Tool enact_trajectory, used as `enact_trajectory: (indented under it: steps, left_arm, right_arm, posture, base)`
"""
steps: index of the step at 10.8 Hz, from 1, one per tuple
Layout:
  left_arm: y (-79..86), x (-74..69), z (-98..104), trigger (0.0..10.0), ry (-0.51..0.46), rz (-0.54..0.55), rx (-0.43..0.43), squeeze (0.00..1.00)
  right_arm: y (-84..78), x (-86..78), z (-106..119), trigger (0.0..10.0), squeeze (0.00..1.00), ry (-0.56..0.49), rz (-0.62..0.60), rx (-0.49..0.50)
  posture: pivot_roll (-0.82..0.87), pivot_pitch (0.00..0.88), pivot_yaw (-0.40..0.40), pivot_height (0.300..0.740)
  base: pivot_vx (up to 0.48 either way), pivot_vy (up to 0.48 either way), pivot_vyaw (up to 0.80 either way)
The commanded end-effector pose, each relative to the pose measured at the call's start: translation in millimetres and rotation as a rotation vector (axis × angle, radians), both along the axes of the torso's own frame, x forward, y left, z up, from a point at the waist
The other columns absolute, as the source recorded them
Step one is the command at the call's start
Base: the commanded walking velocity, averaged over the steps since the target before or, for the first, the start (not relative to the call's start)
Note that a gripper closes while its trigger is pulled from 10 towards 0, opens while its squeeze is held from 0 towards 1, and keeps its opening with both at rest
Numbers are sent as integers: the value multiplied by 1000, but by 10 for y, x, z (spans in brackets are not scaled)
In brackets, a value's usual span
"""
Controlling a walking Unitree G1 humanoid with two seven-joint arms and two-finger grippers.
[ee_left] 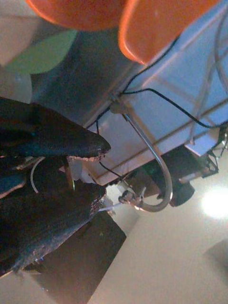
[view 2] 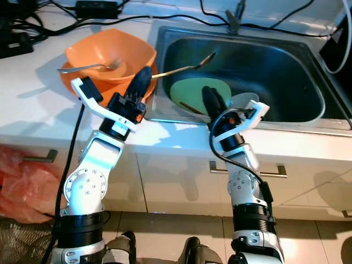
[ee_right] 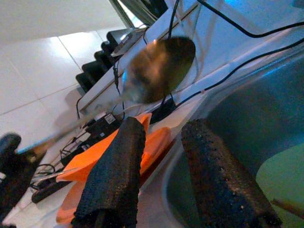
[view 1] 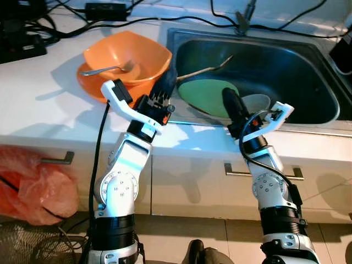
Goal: Kitchen organization
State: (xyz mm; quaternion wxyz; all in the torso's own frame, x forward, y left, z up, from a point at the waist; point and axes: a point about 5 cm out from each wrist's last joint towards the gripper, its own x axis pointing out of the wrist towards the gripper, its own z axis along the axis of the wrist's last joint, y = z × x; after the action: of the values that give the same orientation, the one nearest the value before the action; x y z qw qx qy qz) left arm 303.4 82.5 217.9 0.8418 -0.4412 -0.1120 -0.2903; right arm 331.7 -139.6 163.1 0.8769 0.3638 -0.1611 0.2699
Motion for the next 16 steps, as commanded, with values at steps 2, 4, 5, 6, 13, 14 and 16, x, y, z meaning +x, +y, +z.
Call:
enact_trajectory:
  steps: [2,4,5,6,13,14,16]
  left_arm:
    - [-176,-35,-81,10000,26,-67,-16,0]
    - [-212,-37,-91,10000,26,-79,-11,0]
    - [-212,-35,-89,10000,23,-78,-11,0]
    - [-215,-32,-86,10000,20,-78,-9,0]
    - [-230,-22,-63,10000,-2,-77,2,0]
    - [-238,-19,-59,10000,-5,-79,4,0]
    - [-257,-17,-58,10000,-9,-87,11,0]
  right_arm:
    - [-41,8,-40,10000,1000,38,-14,20]
    - [-22,18,-17,10000,1000,36,-7,22]
    - [-14,20,-11,10000,996,35,-2,14]
    - [-2,19,-8,10000,0,36,4,16]
    - [53,41,-5,10000,0,119,80,92]
    - [53,67,-5,10000,0,164,83,153]
    - [31,103,13,10000,0,227,95,271]
  posture:
    - [199,181,-66,740]
    - [198,181,-67,740]
    - [199,181,-67,740]
    - [200,181,-66,740]
    - [198,176,-70,740]
    - [197,175,-70,740]
    - [195,173,-70,740]
  base:
    - [0,0,0]
    - [0,0,0]
    - [0,0,0]
    - [0,0,0]
    - [0,0,0]
    - [0,0,0]
    - [0,0,0]
